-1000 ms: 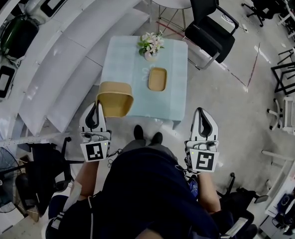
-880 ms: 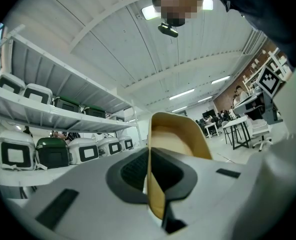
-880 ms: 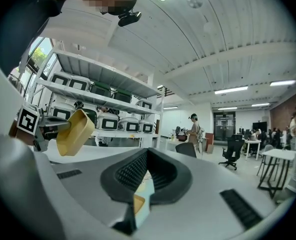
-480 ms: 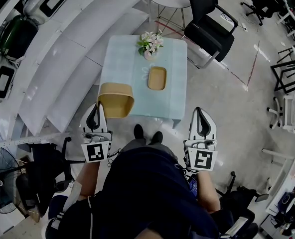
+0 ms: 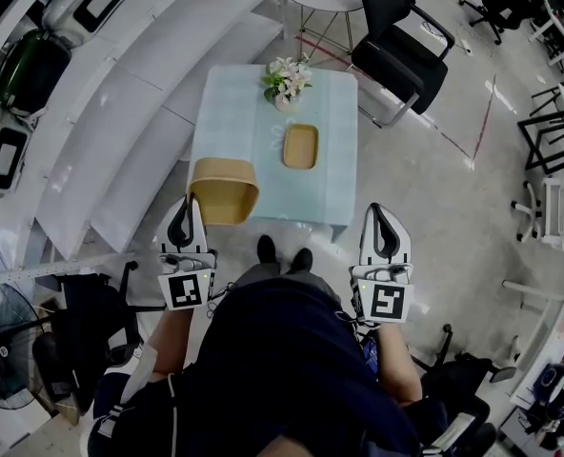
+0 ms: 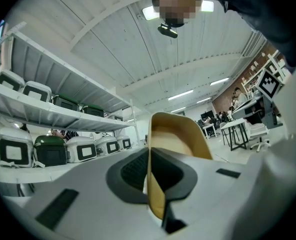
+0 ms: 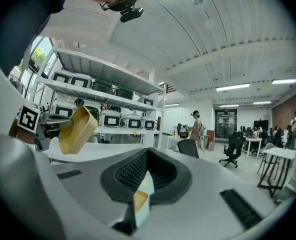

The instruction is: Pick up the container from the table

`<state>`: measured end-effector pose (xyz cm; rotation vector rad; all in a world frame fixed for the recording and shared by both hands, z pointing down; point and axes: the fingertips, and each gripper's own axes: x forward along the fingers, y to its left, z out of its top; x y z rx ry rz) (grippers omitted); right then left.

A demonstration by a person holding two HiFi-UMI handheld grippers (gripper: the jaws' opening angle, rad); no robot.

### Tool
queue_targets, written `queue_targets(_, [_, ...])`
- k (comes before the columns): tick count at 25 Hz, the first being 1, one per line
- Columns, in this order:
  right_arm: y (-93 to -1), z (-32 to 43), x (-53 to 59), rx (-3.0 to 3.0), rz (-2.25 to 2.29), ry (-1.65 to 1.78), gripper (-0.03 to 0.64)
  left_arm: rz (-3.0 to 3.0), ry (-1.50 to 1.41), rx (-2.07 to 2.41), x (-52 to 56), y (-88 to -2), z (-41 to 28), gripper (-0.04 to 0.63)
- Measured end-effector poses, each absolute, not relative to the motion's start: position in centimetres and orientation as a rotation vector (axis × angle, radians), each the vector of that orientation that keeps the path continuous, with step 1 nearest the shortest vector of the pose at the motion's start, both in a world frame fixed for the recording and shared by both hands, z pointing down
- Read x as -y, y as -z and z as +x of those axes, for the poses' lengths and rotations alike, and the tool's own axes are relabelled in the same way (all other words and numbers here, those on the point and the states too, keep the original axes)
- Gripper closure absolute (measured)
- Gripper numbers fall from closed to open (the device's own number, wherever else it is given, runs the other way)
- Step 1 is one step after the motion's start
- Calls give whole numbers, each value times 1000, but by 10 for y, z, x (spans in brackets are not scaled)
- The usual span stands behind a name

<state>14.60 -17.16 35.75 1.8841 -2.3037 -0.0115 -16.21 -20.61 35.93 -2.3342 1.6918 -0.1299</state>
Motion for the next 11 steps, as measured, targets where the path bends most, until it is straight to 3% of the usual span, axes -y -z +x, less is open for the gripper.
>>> queue_targets(11, [-359, 145, 175, 2309, 1879, 14, 621, -2341, 142, -1690, 205, -363, -161, 584])
